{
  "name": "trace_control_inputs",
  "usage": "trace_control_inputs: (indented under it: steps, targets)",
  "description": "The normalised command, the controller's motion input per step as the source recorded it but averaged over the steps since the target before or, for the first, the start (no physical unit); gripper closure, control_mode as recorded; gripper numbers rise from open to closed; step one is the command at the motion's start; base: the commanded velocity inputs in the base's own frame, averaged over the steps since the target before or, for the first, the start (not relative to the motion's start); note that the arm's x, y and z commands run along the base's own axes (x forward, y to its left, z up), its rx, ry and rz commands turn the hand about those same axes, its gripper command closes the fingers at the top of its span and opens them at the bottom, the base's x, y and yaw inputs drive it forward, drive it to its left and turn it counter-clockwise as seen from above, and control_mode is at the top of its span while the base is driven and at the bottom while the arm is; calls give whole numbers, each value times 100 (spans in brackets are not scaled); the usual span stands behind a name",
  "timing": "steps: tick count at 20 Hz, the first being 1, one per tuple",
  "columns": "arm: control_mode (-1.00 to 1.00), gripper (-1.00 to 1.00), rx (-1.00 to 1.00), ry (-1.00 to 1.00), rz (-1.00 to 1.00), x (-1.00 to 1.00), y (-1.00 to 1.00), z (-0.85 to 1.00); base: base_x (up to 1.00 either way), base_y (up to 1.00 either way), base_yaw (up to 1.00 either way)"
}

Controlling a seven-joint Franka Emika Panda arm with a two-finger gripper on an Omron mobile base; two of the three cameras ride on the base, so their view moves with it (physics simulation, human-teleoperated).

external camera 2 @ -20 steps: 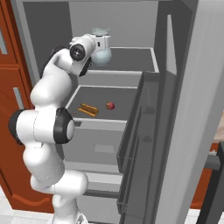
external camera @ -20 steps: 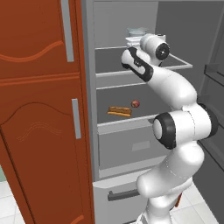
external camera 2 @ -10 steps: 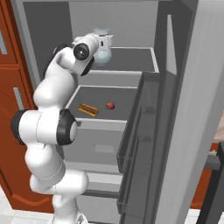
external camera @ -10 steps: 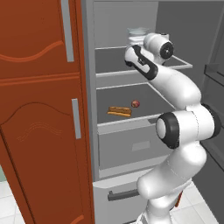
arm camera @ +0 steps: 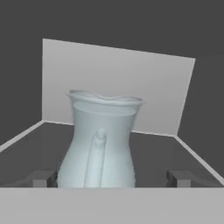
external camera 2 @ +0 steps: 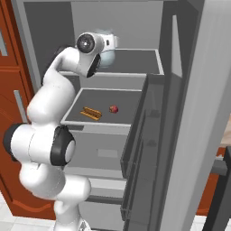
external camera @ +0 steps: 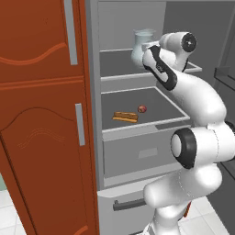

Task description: Move the hotdog bun and peach from the top shelf to the second highest shelf to make space. Then, place the pitcher from the counter on the cleared top shelf.

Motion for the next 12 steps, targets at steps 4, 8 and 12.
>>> trace_control_inputs:
  steps: [4,8,12]
  targets:
    - [-100,-100,-9,15,0,-72,21,-4,0,0,0]
    - [-100,-100,-8,14,0,-83,21,-1,0,0,0]
    - [-100,-100,-8,8,0,-90,27,-31,0,0,0]
